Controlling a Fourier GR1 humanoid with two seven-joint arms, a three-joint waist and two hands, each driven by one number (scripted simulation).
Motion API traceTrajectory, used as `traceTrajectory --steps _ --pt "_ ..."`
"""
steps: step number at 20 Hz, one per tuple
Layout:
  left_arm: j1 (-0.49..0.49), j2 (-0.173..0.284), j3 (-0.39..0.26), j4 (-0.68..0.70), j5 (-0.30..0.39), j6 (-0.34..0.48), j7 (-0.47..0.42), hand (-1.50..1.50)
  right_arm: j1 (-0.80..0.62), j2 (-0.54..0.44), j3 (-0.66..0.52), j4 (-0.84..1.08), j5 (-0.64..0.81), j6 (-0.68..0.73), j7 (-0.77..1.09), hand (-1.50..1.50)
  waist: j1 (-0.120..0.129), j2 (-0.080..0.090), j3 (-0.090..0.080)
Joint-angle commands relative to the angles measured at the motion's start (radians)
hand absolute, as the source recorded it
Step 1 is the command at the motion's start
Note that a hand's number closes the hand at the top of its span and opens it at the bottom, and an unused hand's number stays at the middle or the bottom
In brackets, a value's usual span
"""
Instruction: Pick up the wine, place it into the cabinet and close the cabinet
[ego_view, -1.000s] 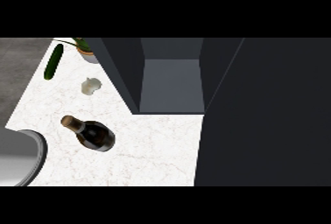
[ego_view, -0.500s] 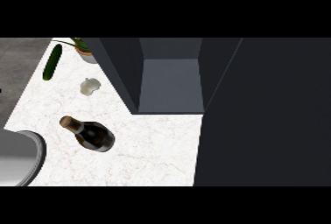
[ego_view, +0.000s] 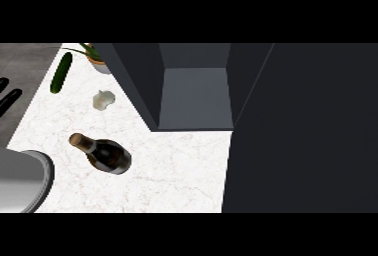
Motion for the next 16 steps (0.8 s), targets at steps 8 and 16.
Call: traceTrajectory --steps 8,16 --pt "-0.097 -0.036 -0.015 0.323 -0.217 -0.140 -0.093 -1.50 0.006 0.031 0.038 -0.007 0.010 0.002 -0.022 -1.50 -0.004 0.009 -0.011" --pt "-0.137 -0.102 -0.030 0.583 -0.430 -0.308 -0.261 -1.50 -0.001 0.041 0.032 -0.055 0.000 -0.020 0.017 -1.50 -0.011 0.010 -0.012"
